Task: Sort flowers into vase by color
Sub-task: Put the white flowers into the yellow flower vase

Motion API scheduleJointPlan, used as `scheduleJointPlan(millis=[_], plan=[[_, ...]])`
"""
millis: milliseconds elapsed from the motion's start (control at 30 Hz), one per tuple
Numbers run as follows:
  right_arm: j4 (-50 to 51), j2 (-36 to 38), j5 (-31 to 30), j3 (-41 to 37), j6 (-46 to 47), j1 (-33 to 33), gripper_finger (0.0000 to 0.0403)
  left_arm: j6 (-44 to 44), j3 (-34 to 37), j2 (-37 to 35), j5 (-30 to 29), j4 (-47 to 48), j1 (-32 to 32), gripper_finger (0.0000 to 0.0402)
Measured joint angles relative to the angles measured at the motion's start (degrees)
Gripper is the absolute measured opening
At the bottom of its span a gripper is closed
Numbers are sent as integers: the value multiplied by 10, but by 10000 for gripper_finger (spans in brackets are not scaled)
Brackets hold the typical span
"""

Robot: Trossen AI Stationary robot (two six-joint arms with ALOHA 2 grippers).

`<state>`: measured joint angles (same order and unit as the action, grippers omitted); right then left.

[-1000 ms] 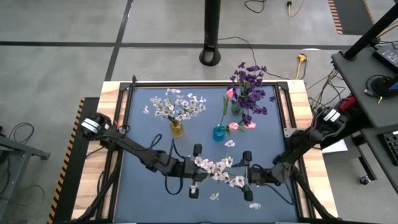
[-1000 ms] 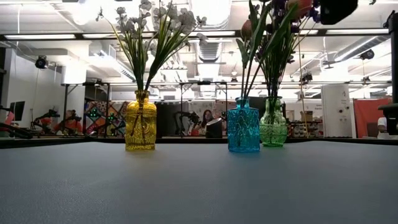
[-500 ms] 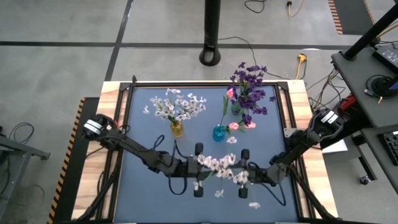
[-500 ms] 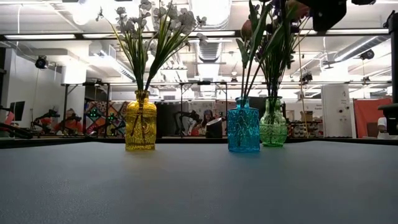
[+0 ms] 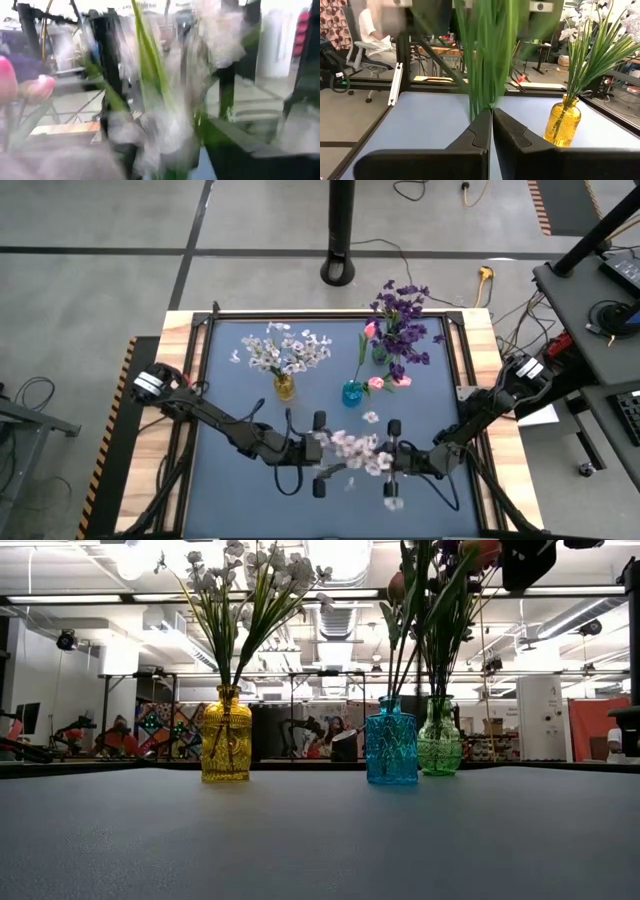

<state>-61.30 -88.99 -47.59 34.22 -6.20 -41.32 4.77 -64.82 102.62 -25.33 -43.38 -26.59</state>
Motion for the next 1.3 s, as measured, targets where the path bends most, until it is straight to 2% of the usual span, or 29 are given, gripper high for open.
scheduleJointPlan(millis=[133, 267, 400, 533, 667, 800, 933, 1133, 1300], plan=[[-1, 3, 0, 0, -5, 0, 11, -3, 0, -10, -31, 63, -5, 218], [-2, 5, 0, 0, -9, 0, 11, -7, 0, -11, -78, 80, -7, 260], [-1, 6, 0, 0, -9, 0, 11, -8, 0, -11, -82, 86, -7, 283], [2, 6, 0, 0, -11, 0, 11, -8, 0, -10, -84, 109, -7, 288], [36, 12, -4, 0, -5, 0, 15, -8, 0, -10, -88, 105, -7, 263], [82, 27, -5, 0, 22, 0, 40, -8, 0, -10, -88, 107, -7, 214], [149, 52, -4, 0, 74, 0, 89, -8, 0, -10, -96, 110, -7, 162], [271, 73, 15, -1, 210, 0, 181, -8, 0, -10, -108, 109, -7, 99], [227, 19, 16, -1, 232, 15, 238, -8, 0, -10, -108, 102, -7, 76]])
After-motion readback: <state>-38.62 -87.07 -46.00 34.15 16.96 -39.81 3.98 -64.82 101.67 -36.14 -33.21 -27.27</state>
